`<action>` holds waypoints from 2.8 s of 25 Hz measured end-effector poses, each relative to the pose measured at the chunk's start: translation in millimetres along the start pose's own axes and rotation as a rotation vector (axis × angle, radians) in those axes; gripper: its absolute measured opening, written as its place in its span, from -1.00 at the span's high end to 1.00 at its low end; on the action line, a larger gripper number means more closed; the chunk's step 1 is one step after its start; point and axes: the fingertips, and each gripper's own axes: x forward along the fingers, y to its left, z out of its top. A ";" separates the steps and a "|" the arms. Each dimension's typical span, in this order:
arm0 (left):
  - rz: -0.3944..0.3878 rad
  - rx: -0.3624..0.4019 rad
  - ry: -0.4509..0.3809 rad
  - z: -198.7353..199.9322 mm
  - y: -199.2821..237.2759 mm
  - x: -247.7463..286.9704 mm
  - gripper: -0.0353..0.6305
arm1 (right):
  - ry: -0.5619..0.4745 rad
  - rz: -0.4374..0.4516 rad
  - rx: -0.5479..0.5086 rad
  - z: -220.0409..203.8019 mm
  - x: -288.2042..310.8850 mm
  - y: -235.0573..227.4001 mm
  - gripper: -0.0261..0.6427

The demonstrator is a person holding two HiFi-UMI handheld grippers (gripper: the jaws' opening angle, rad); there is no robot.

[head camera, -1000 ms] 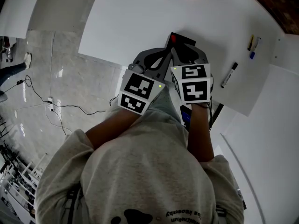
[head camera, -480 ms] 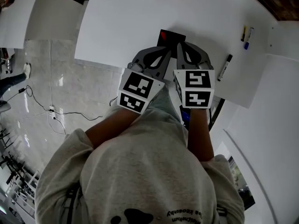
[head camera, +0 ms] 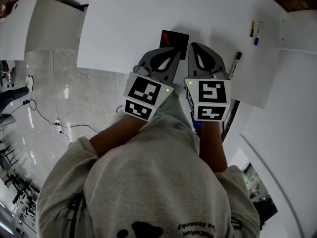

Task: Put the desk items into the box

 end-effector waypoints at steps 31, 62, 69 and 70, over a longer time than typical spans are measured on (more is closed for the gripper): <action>-0.266 0.155 0.016 14.4 -115.3 64.4 0.88 | -0.034 -0.279 0.161 -41.5 -81.0 -103.9 0.88; -0.410 0.181 0.141 -27.2 -173.1 145.3 0.88 | 0.128 -0.395 0.312 -141.0 -88.3 -172.4 0.88; -0.400 0.186 0.158 -35.2 -168.5 162.6 0.88 | 0.191 -0.374 0.340 -163.5 -70.6 -180.8 0.88; -0.399 0.189 0.159 -36.2 -167.6 164.2 0.88 | 0.207 -0.368 0.343 -167.7 -67.3 -181.0 0.88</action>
